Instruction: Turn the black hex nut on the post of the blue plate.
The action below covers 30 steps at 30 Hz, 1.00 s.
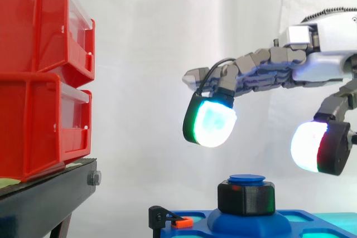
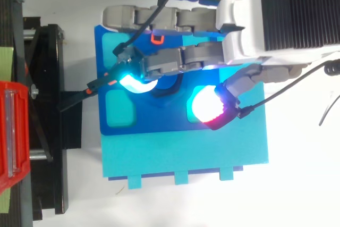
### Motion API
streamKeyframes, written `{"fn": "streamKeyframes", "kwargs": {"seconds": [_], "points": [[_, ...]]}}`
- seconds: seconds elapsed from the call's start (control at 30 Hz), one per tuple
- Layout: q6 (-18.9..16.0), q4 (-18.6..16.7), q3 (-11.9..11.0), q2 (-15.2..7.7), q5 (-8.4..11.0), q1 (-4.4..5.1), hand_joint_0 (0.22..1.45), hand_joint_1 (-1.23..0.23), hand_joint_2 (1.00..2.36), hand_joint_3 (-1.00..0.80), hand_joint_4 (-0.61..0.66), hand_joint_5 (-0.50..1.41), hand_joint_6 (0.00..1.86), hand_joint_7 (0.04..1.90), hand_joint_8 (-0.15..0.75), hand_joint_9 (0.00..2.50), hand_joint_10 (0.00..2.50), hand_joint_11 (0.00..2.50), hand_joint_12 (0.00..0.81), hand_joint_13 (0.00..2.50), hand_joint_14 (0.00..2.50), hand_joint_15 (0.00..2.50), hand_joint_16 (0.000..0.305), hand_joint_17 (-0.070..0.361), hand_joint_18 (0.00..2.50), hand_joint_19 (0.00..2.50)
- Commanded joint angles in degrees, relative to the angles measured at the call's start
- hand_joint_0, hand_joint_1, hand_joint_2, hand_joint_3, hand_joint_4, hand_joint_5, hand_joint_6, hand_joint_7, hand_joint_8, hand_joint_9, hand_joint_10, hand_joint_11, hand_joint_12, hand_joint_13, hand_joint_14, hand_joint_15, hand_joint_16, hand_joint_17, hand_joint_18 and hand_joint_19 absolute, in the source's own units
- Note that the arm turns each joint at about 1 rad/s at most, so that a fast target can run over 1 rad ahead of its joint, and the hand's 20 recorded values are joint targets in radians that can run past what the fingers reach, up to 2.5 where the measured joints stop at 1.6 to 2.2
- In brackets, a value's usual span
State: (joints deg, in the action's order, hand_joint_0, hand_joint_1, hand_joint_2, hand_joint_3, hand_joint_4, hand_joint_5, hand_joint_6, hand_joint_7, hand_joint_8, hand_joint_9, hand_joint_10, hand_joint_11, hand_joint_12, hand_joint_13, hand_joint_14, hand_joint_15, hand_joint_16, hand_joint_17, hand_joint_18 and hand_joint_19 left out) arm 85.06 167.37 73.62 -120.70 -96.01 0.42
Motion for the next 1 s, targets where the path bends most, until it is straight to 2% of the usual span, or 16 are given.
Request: {"fn": "streamKeyframes", "kwargs": {"seconds": [0.0, 0.17, 0.33, 0.6, 0.77, 0.97], "points": [[-0.1, -2.1, 1.0, 0.0, 0.21, 0.02, 0.5, -0.78, 1.0, -0.5, -0.08, -0.3, 0.5, 0.79, 0.042, 0.0, 0.0, 0.0, 0.237, 0.0, 0.0, 0.03, 0.032, 0.072, 0.0, 0.15], [-0.1, -2.6, 1.0, -0.2, 0.21, 0.02, 0.5, -0.78, 1.0, -0.5, -0.08, -0.3, 0.5, 0.79, 0.043, 0.0, 0.0, 0.0, 0.236, 0.0, 0.0, 0.04, 0.032, 0.072, 0.0, 0.15], [-0.4, -3.9, 1.0, -2.4, 0.12, -0.15, 0.5, -0.77, 1.0, -0.5, -0.08, -0.3, 0.5, 0.79, 0.042, 0.0, 0.0, 0.0, 0.236, 0.0, 0.0, 0.04, 0.032, 0.072, 0.0, 0.14], [-1.0, -5.0, 1.0, -2.4, -0.05, -0.33, 0.5, -0.77, 1.0, -0.5, -0.08, -0.3, 0.5, 0.79, 0.043, 0.0, 0.0, 0.0, 0.237, 0.0, 0.0, 0.03, 0.032, 0.072, 0.0, 0.15], [-1.2, -5.9, 1.0, -4.1, -0.41, -0.59, 0.5, -0.77, 1.0, -0.5, -0.07, -0.3, 0.5, 0.8, 0.044, 0.0, 0.0, 0.0, 0.237, 0.0, 0.0, 0.03, 0.032, 0.072, 0.0, 0.15], [-1.2, -6.4, 1.0, -4.2, -0.49, -0.51, 0.5, -0.76, 1.0, -0.5, -0.07, -0.3, 0.5, 0.8, 0.046, 0.0, 0.0, 0.0, 0.239, 0.0, 0.0, 0.04, 0.032, 0.072, 0.0, 0.15]]}}
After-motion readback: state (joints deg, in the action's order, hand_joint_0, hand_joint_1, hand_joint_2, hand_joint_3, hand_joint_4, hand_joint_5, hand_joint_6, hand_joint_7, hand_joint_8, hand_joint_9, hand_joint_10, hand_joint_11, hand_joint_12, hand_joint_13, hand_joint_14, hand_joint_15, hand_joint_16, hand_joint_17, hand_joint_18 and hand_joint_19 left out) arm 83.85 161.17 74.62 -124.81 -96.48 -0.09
